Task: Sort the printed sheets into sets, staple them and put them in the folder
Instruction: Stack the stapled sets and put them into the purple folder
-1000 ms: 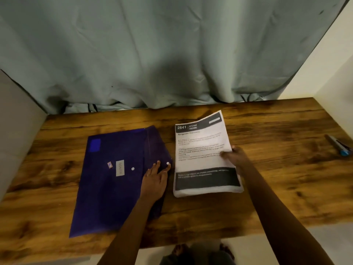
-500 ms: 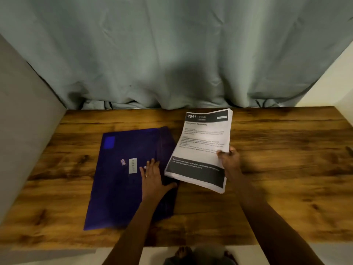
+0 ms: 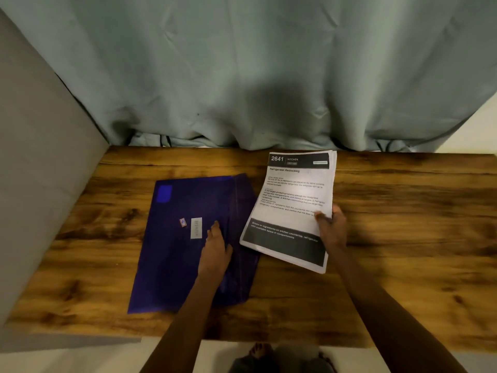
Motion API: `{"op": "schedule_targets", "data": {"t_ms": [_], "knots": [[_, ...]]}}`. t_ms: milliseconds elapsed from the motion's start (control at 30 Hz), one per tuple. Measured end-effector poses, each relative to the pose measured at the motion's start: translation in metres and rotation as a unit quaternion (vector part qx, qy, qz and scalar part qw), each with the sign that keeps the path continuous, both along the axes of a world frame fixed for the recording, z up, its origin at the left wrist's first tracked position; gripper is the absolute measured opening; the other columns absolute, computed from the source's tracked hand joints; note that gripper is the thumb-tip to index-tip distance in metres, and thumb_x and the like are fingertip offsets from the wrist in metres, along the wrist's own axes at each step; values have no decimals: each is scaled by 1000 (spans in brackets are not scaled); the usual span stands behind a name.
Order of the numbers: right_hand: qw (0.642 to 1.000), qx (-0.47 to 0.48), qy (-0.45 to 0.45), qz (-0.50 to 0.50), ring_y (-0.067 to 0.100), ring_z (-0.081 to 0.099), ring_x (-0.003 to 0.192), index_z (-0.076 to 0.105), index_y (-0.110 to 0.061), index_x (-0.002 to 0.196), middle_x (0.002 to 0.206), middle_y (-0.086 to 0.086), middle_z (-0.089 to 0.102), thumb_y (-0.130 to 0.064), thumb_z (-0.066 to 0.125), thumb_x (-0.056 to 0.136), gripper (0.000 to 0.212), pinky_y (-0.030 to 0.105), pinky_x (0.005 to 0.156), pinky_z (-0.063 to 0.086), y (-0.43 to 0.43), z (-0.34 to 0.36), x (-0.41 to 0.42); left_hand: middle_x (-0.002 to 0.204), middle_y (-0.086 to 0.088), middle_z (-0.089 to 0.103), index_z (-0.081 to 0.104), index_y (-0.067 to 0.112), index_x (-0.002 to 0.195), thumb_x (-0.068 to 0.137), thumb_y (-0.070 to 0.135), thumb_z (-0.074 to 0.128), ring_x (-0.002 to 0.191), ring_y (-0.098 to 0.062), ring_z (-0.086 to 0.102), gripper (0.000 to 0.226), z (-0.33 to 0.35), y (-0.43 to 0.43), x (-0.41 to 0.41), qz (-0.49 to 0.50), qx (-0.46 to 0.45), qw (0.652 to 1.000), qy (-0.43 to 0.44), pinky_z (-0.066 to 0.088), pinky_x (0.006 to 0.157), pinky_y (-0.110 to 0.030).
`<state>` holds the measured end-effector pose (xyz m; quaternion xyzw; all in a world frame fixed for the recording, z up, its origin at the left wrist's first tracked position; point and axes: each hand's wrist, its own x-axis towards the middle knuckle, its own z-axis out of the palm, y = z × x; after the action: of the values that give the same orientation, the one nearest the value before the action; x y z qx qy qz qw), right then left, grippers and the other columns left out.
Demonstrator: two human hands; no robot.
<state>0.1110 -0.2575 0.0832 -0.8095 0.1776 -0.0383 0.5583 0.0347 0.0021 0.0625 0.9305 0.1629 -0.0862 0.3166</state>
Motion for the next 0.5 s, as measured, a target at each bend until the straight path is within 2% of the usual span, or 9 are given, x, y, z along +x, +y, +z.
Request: {"op": "schedule_targets", "data": {"t_ms": [167,267,367,500], "knots": [[1000,10,-6,20,28,61,110,51,-6,127,124,13,61,-19,58,94,36,47,86,55,8,3,-1,140,-23,46,11,3,151,101,7,35,118,-32,55,55,5,-4,2,31,29,999,8,45,98,-39],[999,0,-21,26,22,62,105,52,-5,123,122,12,62,-19,57,94,33,35,79,55,18,6,-3,129,-21,56,8,5,151,102,6,32,107,-30,62,55,7,-5,0,43,62,997,0,49,92,-38],[999,-12,-41,33,19,61,102,54,-5,121,120,11,63,-19,57,94,31,24,72,51,32,8,-7,135,-20,51,3,6,152,102,6,31,115,-29,59,57,11,-7,-2,38,75,996,-8,49,94,-36],[999,-20,-36,30,25,63,106,55,-6,117,119,12,63,-17,57,94,26,32,78,55,53,12,-13,153,-18,29,3,8,152,103,9,31,132,-31,44,57,22,-12,-5,40,57,997,-14,40,103,-39]]}}
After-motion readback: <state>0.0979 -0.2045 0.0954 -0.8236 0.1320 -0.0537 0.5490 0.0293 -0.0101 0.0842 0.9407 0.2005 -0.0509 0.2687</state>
